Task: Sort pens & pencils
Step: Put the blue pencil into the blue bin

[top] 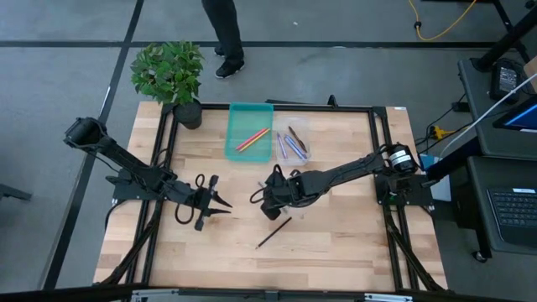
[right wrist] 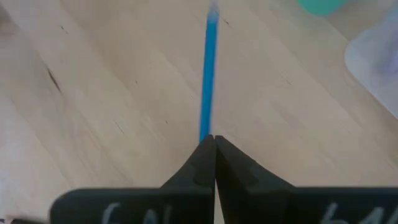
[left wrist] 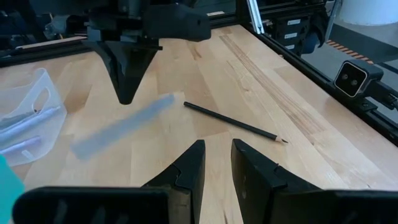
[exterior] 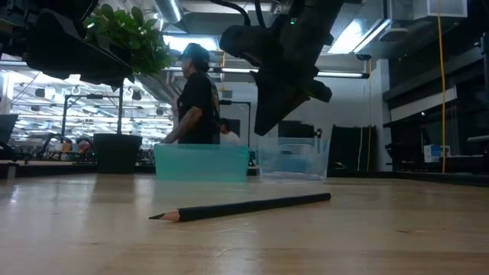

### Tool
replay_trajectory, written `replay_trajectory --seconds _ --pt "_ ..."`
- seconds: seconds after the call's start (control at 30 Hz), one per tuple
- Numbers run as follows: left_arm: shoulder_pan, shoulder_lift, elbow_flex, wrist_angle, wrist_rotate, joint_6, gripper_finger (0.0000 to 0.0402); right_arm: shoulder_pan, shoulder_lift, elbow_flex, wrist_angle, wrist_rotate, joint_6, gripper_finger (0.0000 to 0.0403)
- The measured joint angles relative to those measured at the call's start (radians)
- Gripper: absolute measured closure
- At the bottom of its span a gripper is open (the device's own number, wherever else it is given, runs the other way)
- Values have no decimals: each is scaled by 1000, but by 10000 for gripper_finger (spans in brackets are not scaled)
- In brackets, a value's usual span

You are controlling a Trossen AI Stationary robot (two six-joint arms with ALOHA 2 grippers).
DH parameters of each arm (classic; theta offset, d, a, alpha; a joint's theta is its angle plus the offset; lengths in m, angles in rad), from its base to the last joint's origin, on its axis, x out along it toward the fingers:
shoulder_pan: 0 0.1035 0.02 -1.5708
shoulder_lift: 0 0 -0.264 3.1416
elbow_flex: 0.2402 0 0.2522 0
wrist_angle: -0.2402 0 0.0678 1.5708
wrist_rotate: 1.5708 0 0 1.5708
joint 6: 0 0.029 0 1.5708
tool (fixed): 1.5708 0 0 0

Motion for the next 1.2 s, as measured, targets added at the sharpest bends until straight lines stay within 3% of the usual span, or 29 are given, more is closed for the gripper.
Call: replay_trajectory --seconds 0.5,0.63,0.77,0.9,1.03,1.2 --pt "2 0 0 -2 0 0 329 0 0 0 62 0 -61 399" --pt "32 0 17 -92 -1 -24 329 0 0 0 65 18 -111 399" --pt "72 0 61 -218 -9 -26 329 -6 0 0 67 99 -179 400" --pt "98 0 80 -223 8 -18 329 -6 -11 -2 76 206 -267 397" --pt "136 35 101 -240 52 5 329 1 -51 -39 166 243 -370 399" --pt "190 184 192 -326 93 32 329 1 -139 -205 416 167 -476 399"
